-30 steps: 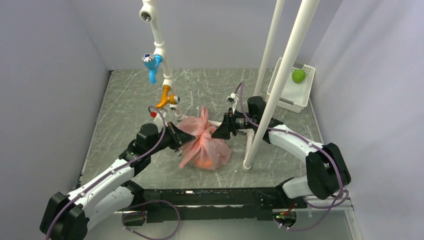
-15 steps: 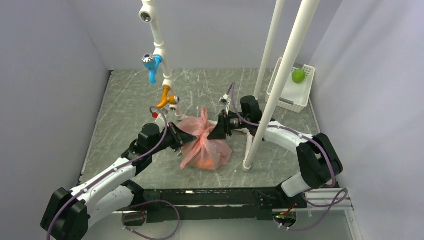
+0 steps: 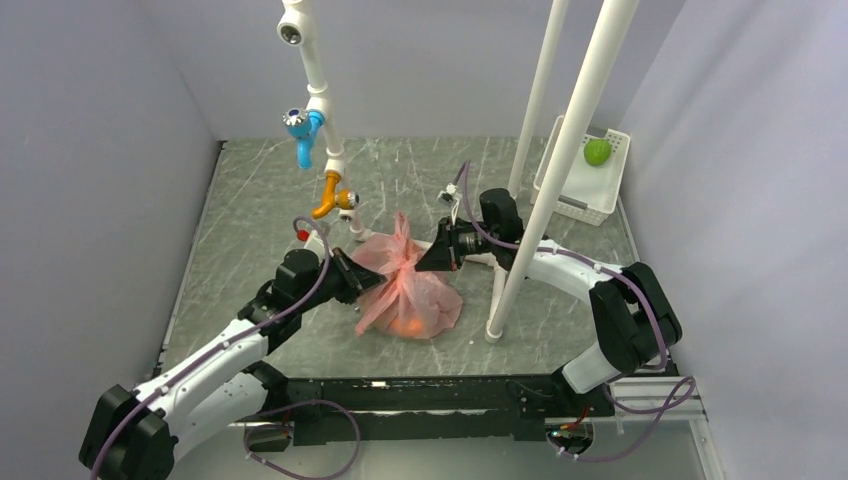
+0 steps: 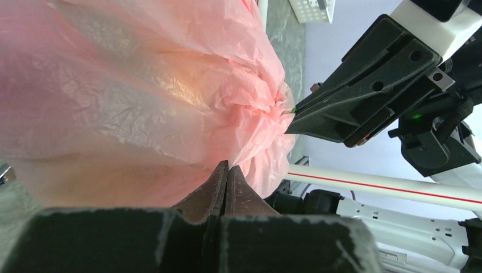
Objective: Take the fake fruits out of the plastic bag
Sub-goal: Untie the plastic bag at the center of the board.
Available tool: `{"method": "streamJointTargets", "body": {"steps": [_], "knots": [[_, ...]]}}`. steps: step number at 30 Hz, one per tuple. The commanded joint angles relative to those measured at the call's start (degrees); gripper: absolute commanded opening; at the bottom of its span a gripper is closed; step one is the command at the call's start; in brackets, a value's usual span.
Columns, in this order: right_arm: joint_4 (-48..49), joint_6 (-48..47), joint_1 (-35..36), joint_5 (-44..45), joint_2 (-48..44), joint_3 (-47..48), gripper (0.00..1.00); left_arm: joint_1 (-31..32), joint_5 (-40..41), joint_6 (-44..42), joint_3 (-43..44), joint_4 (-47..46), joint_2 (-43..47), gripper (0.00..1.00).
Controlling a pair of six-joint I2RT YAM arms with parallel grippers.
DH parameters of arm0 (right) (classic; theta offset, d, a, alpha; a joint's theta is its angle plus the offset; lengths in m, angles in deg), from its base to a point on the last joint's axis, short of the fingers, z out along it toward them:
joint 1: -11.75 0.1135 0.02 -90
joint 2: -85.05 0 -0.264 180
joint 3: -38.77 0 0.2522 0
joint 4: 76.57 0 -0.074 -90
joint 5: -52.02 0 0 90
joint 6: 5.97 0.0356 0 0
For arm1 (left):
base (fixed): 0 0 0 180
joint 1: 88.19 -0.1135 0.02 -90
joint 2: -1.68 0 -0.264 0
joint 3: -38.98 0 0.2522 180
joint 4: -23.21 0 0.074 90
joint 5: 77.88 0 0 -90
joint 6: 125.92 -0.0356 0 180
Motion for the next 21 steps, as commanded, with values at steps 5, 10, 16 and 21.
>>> {"method": "streamJointTargets", "body": {"steps": [5,10,16,21], "knots": [[13.71,8.93,-4.53,-7.2,-0.27,-1.6,0.0,-2.96,5.72,0.33,-0.82,7.34,8.85,0.0],[14.75,9.85,-6.71,-6.85,-2.14,-3.41,0.0,-4.97,5.61,-1.48,-0.63,12.02,11.87,0.0],[23.15,17.24,-11.14,-8.37,-5.23,-8.44,0.0,-6.15,5.94,-6.26,-0.51,17.28,15.46,0.0],[20.38,15.85,-9.96,-9.76,-5.58,-8.79,0.0,-6.22,0.57,-13.12,1.91,16.69,14.59,0.05]]}}
